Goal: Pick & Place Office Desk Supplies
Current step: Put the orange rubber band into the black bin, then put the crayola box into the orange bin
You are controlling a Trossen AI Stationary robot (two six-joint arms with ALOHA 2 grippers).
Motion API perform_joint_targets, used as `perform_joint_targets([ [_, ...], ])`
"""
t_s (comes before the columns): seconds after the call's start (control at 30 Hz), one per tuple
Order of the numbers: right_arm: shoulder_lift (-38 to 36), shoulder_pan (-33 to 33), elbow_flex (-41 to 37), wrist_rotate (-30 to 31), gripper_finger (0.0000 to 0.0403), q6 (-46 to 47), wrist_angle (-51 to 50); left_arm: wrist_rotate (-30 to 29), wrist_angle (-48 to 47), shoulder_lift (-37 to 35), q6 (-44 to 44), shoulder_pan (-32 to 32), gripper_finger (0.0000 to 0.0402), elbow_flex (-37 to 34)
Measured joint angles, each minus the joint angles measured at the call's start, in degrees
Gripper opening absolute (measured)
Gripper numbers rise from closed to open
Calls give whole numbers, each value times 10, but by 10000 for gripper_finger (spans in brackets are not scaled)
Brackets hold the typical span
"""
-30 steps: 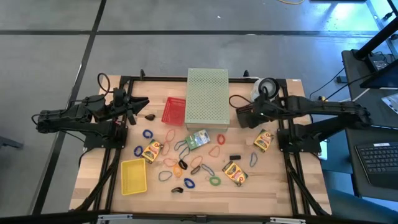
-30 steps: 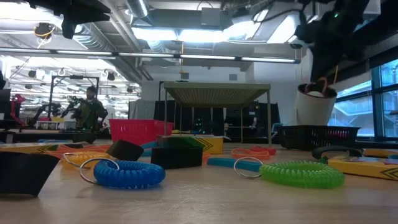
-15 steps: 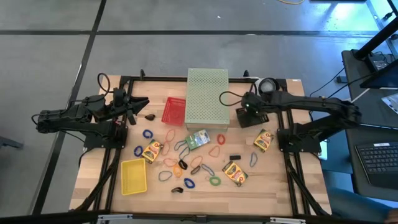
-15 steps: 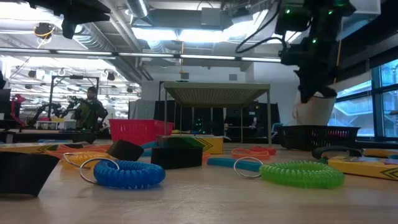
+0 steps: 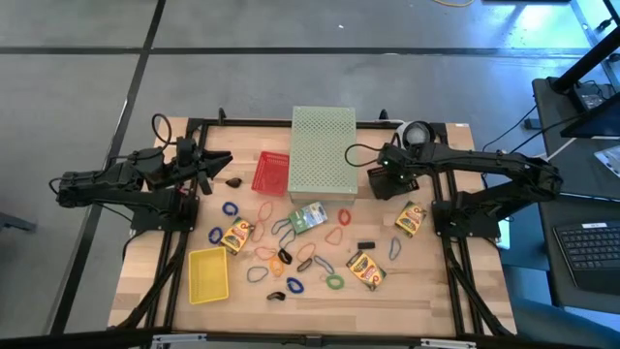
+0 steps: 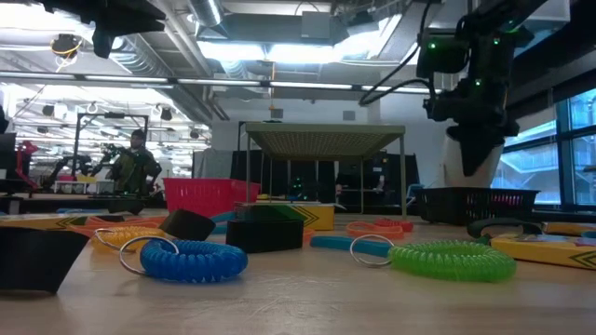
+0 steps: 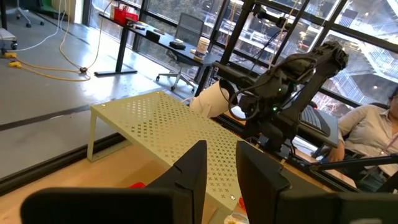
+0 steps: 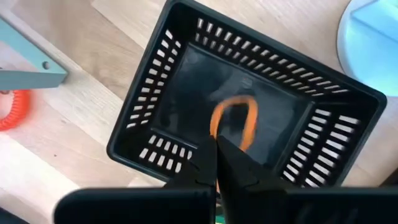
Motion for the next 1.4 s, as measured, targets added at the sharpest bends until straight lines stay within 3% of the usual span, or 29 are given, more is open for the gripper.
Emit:
perform_joint_targets([
  [0.17, 0, 0, 0, 5, 8, -8, 3, 0, 0, 0, 0, 0, 79, 0],
  [0.4, 0, -8, 0, 13, 51, -11, 1, -1, 0, 0, 0, 0, 79, 0],
  [0.93, 0, -38, 0, -9, 206, -25, 1, -2, 0, 0, 0, 0, 79, 0],
  [1.07, 0, -54, 0, -98, 214, 4, 2, -2, 0, 0, -1, 0, 79, 0],
  [1.23, 0, -57, 0, -44, 197, 17, -18, -2, 0, 0, -2, 0, 79, 0],
  [1.4, -1, -50, 0, -53, 174, 5, -12, -1, 0, 0, -9, 0, 79, 0],
])
